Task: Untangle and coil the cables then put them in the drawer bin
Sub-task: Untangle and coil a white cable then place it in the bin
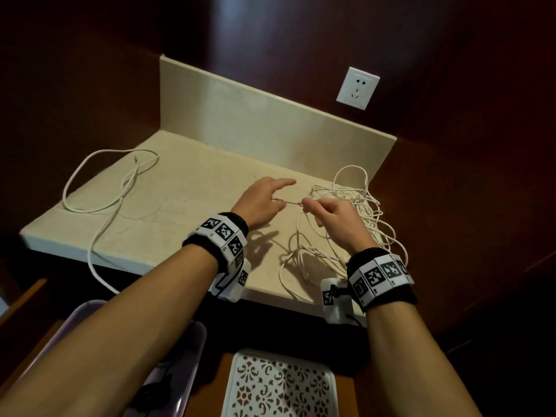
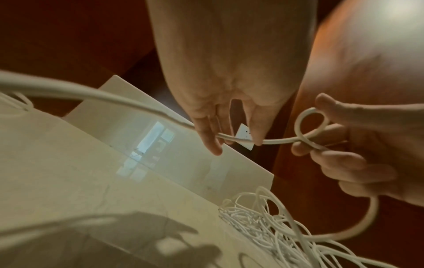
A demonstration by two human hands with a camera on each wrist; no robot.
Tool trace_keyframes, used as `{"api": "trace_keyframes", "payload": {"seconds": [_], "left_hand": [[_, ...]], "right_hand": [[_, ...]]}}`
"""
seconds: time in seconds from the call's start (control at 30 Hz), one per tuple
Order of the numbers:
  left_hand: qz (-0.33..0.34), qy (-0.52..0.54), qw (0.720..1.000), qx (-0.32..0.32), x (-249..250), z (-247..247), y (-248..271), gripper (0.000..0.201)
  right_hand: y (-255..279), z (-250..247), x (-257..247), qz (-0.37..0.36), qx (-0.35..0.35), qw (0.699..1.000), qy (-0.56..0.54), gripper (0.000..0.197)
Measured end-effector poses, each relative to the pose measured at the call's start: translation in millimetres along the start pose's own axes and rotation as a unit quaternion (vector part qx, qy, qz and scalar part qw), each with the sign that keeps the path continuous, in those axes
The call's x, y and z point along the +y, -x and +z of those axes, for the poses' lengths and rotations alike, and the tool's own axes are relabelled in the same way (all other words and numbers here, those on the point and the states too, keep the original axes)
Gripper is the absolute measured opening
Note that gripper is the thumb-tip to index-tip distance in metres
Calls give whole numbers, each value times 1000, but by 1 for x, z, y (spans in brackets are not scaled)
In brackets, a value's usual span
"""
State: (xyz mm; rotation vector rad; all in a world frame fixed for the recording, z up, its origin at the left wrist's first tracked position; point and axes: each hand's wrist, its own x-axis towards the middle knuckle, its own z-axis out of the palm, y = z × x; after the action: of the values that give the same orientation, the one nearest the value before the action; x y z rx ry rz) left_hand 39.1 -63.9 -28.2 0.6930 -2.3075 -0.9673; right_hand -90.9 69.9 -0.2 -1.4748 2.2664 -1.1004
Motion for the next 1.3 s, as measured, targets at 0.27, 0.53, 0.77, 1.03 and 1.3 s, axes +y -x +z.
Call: {"api": "trace_keyframes", "payload": {"seconds": [0.27,0.53,0.77,1.03,1.3], "left_hand": [[-23,-14,1000,6,-5,0,-12,25],[-91,-1,991,96,-26,-28,-18,22],[-136,-8,977,164,-34,-43,-22,22],[2,-9,1000,17,-10,-27,-14,56],[77,-188,979,-17,5,-25,-18,30]], "right_hand": [[-10,2,7,27,-14,999,-21,23],[-19,-7,16,37,-6,994,100,11],[-31,-7,7,21,-68,990,119,11],[-48,-2,-6,-13,-28,992,119,7],[-51,-2,-11,-18,15,993,115,8]]}}
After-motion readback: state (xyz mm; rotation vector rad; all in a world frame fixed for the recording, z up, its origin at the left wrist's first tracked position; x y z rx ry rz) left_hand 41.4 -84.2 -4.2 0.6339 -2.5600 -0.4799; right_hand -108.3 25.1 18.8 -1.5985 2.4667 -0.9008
